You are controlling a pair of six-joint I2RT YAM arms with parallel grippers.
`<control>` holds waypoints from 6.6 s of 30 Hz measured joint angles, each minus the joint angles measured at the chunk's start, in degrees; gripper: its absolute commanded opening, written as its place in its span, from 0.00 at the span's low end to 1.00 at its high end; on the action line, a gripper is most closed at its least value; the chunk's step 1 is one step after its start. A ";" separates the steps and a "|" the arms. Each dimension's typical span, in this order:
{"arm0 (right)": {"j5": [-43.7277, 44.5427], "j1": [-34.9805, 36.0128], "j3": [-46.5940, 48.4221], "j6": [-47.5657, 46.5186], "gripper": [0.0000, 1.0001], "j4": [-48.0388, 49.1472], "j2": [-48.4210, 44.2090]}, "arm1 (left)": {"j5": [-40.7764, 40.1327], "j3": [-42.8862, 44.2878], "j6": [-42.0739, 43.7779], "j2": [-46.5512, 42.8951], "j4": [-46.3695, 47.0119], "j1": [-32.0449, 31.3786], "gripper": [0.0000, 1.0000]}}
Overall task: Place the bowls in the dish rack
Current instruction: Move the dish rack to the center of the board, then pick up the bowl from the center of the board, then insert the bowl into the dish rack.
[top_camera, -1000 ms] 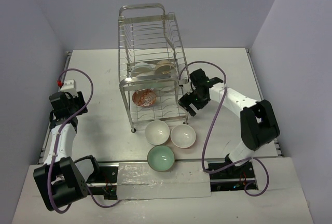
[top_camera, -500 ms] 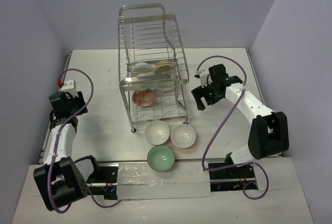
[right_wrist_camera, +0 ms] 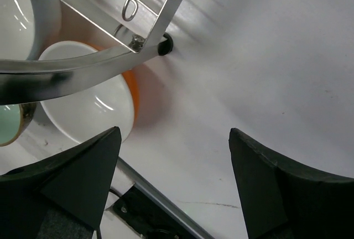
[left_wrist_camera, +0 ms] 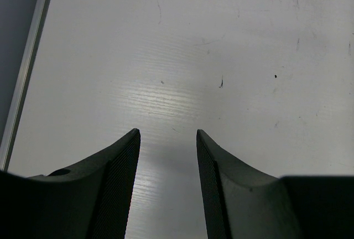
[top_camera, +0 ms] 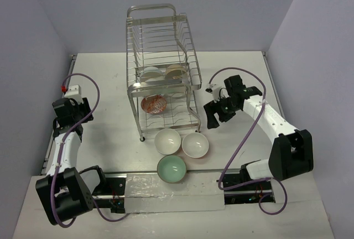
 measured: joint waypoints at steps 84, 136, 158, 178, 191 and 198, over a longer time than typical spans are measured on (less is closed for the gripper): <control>-6.86 4.72 0.48 -2.93 0.00 -8.70 9.66 | -0.02 0.02 0.11 1.31 -0.07 0.11 0.49; 25.81 3.98 -20.00 -5.73 0.00 67.65 -11.45 | -5.14 0.13 1.16 2.69 0.22 0.15 0.43; 30.03 18.97 -38.42 -13.53 0.00 104.32 -12.28 | -11.10 -0.31 3.48 -4.98 2.49 0.63 0.44; 36.15 21.94 -39.63 -19.52 0.00 120.52 5.64 | -12.15 -0.90 3.65 -4.81 4.20 0.92 0.45; 36.13 22.34 -37.31 -14.36 0.00 120.78 6.08 | -12.11 -0.90 3.65 -3.58 4.31 0.92 0.45; 36.20 22.34 -35.69 -10.45 0.00 120.43 6.14 | -12.11 -0.90 3.65 -3.61 4.28 0.94 0.45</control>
